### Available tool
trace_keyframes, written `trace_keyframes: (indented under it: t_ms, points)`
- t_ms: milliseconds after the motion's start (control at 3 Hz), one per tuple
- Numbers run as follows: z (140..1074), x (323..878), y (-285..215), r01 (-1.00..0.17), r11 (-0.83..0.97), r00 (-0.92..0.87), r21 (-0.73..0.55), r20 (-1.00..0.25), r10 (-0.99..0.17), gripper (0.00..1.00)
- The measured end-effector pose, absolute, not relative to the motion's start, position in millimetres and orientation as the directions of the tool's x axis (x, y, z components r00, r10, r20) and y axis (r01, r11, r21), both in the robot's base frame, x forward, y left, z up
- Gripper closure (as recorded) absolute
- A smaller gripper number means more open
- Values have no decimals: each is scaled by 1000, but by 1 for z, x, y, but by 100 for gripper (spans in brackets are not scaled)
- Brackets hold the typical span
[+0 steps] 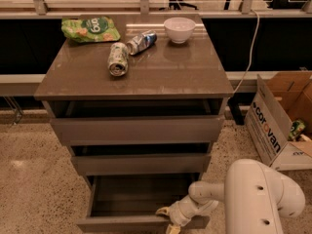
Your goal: Open bottom drawer
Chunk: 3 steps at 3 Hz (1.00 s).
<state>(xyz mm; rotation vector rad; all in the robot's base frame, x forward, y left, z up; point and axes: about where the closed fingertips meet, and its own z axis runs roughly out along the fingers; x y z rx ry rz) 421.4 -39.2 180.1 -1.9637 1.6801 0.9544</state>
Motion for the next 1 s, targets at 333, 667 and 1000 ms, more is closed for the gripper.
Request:
trace_keyframes:
  t_ms: [333, 667, 1000]
  points:
    - [202, 390, -26, -953, -251, 45, 171, -738, -673, 29]
    - [223, 385, -25, -959, -249, 68, 136, -742, -667, 7]
    - [236, 400, -38, -986, -160, 74, 45, -740, -668, 0]
